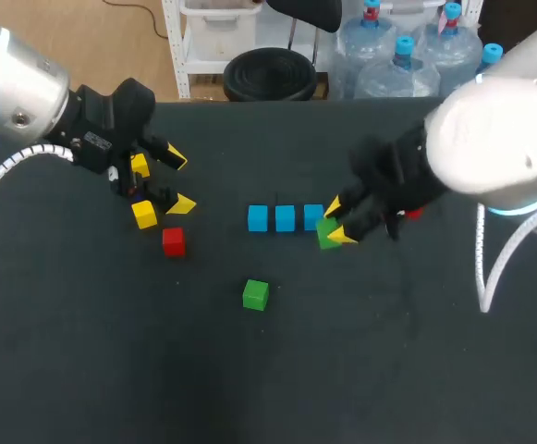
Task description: Place the blue cubes, place green cubes on the blue cubes, place the yellow cubes on the green cubes, then place the red cubes on the yellow cubes, and place purple cube on the red cubes.
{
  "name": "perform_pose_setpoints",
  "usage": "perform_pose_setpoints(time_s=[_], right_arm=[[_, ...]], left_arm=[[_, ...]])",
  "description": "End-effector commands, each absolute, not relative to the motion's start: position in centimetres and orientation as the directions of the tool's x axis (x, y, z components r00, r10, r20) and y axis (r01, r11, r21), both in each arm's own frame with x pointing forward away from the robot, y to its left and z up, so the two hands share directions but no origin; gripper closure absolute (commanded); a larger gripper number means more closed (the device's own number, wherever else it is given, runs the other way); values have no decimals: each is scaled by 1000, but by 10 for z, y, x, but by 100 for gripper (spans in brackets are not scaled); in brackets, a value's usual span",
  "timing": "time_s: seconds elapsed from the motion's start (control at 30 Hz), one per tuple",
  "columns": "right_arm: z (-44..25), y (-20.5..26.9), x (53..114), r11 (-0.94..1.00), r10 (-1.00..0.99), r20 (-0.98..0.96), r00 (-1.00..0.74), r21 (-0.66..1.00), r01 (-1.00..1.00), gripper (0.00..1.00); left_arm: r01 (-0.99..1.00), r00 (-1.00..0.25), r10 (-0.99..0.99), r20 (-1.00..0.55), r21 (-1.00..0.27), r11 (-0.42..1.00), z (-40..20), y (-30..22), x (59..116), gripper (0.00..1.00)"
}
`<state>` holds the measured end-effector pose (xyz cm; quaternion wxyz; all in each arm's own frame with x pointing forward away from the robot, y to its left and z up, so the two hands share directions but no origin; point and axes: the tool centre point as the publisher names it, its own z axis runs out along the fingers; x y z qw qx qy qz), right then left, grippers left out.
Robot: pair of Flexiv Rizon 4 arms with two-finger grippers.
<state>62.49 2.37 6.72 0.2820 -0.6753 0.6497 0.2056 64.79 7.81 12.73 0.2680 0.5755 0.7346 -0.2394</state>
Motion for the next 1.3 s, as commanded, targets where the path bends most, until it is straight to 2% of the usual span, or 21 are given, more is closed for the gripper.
perform_pose_setpoints(time_s=[0.03,0.67,1.3], right_arm=[[66,28,635,47,-756,-652,53,-135,-990,100],[59,61,692,97,-715,-698,26,-137,-986,100],[46,62,708,153,-706,-708,-30,-111,-982,100]], left_arm=[[975,-190,714,-674,-41,220,127,80,647,0],[975,-190,714,-674,-41,220,127,80,647,0],[975,-190,714,-674,-41,220,127,80,647,0]])
